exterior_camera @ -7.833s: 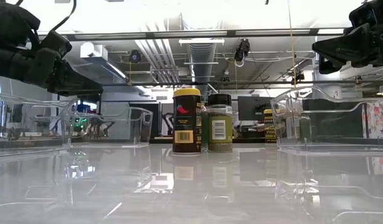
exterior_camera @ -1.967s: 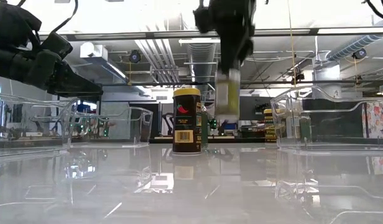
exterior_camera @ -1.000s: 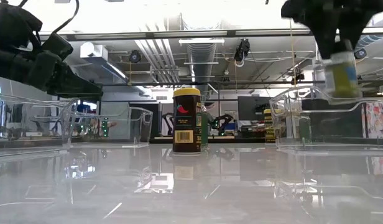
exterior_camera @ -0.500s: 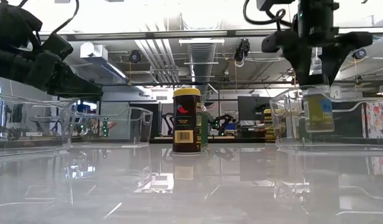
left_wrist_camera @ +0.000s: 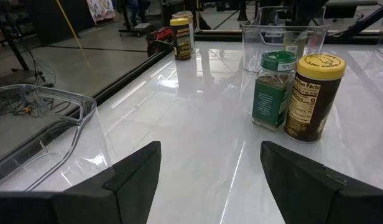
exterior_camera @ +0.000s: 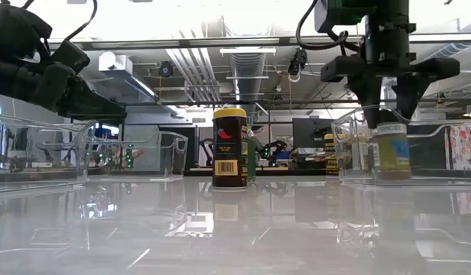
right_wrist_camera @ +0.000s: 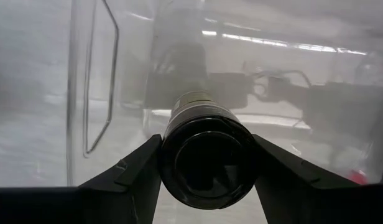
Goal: Sort spices by type
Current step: Put the top black seasoning bottle into the middle right transparent bin
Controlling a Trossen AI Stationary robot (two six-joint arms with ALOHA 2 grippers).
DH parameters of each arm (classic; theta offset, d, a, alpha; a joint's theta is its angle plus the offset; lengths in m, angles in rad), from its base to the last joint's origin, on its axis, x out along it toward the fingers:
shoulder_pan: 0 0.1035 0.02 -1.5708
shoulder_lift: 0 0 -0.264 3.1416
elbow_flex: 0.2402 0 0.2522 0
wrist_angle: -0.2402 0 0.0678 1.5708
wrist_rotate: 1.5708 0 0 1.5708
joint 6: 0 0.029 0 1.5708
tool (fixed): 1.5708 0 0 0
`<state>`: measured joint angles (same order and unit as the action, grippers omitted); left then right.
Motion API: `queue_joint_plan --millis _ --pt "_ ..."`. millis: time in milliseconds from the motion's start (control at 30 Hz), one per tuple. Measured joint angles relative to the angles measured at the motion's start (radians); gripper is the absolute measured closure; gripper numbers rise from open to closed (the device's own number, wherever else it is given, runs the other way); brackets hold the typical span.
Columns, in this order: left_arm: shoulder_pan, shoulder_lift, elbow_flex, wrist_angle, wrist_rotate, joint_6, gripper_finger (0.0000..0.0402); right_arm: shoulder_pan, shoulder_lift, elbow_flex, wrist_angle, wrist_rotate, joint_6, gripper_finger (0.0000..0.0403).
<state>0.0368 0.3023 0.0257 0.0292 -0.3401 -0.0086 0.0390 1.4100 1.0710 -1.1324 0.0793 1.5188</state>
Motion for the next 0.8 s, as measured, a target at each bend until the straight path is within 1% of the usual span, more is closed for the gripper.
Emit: queue_joint_plan --millis 133,367,667,800 --pt "0.0 0.0 0.0 0.0 0.0 0.0 0.0141 0.0 0.001 0.0 0.017 0.003 -0.001 0.0195" --pt "0.0 -0.001 0.0 0.0 0.0 0.0 0.0141 0.02 0.002 0.0 0.025 0.001 0.005 0.0182" --pt "0.0 -0.001 0.0 0.0 0.0 0.0 0.0141 0.053 0.002 0.0 0.049 -0.001 0.026 0.0187" --pt "0.0 0.0 0.0 0.0 0.0 0.0 0.0141 0.053 0.002 0.0 0.048 -0.001 0.033 0.0181"
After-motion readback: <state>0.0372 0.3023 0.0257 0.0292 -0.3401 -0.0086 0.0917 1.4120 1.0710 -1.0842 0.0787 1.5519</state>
